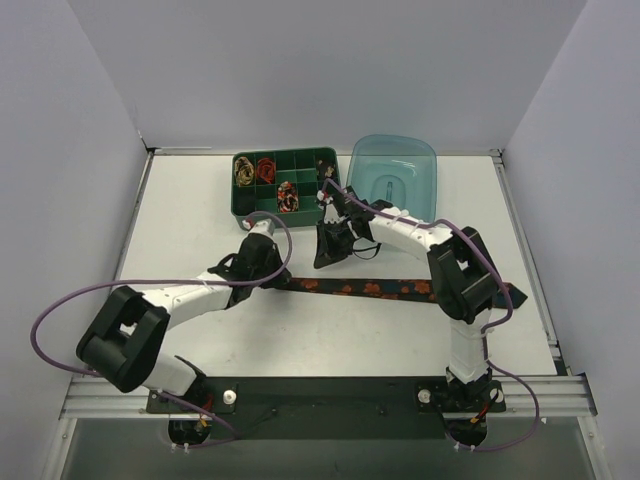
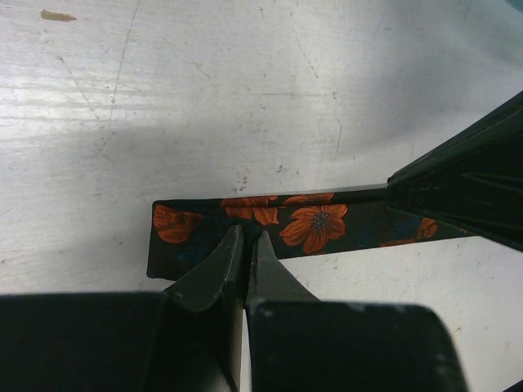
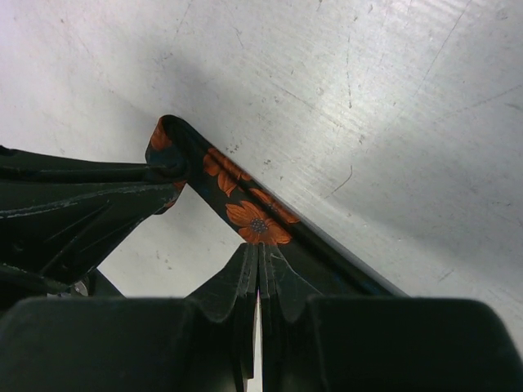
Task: Roll the ties
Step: Roll the tie at the center of the board.
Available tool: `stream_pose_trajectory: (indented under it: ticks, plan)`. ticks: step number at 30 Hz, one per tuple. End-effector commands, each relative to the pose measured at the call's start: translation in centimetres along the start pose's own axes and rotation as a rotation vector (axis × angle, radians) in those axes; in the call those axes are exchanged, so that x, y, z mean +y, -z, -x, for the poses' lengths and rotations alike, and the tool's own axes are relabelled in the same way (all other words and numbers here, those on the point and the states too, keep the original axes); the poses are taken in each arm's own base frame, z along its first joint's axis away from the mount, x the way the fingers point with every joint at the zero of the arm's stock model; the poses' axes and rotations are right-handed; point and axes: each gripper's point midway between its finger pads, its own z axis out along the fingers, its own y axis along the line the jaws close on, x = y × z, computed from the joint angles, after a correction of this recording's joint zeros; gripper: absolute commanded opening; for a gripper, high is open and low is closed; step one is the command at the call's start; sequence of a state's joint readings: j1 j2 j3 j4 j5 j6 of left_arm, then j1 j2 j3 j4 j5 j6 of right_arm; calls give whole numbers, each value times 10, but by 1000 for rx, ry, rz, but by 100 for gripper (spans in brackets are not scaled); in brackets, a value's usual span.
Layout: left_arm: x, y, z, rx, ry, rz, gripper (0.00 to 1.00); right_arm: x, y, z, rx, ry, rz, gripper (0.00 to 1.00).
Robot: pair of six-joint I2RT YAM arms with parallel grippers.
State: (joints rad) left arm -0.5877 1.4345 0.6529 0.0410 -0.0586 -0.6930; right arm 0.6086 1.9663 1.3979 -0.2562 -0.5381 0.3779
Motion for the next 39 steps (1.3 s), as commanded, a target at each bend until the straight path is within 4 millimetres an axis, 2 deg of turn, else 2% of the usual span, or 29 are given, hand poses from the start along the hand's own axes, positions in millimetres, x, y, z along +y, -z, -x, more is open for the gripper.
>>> stream_pose_trajectory:
  ticks: [1,4,5,6,7,9,10,11,13,19,22,23,24,25,26,27,28,34,39]
  plan:
    - [-20,-9,8,-34,48,-87,0,3,14,-6,5,19,-7,0]
    - [-20,-17,1,-21,71,-100,0,2,11,-9,14,23,-10,0]
    - [-28,-17,-1,-11,78,-143,4,1,11,-9,17,18,-12,0]
    - [-27,-18,-4,-3,95,-148,7,0,10,-10,18,19,-13,0]
    - [-30,-21,-3,-13,102,-168,17,0,10,-10,20,21,-15,0]
    - [-33,-21,-9,2,126,-198,27,-1,9,-12,25,22,-16,0]
    - [-36,-23,-9,-5,136,-219,40,-2,8,-12,28,20,-20,0]
    - [-37,-23,-9,-7,142,-229,46,-2,7,-13,30,22,-20,0]
    - [-39,-23,-12,-11,163,-251,52,-3,7,-14,33,22,-20,0]
    - [-36,-18,-8,-55,184,-264,54,-7,4,-17,47,22,-28,0]
    - [-32,-20,-9,-64,202,-247,46,-9,1,-18,54,20,-29,0]
    - [-29,-21,-11,-63,207,-239,40,-9,1,-19,58,18,-30,0]
    - [-28,-21,-13,-60,218,-234,27,-9,0,-19,58,17,-30,0]
    - [-25,-23,-15,-58,223,-228,19,-9,0,-19,60,18,-30,0]
    - [-24,-23,-17,-53,227,-223,14,-9,0,-19,61,17,-30,0]
    - [-23,-24,-17,-52,230,-220,2,-9,0,-18,60,19,-29,0]
    - [-20,-27,-21,-42,230,-210,0,-8,0,-19,63,20,-27,0]
    - [-14,-36,-33,-5,234,-185,0,-3,0,-18,70,34,-22,0]
    - [-17,-31,-23,-34,221,-189,0,15,-1,-19,72,98,-21,0]
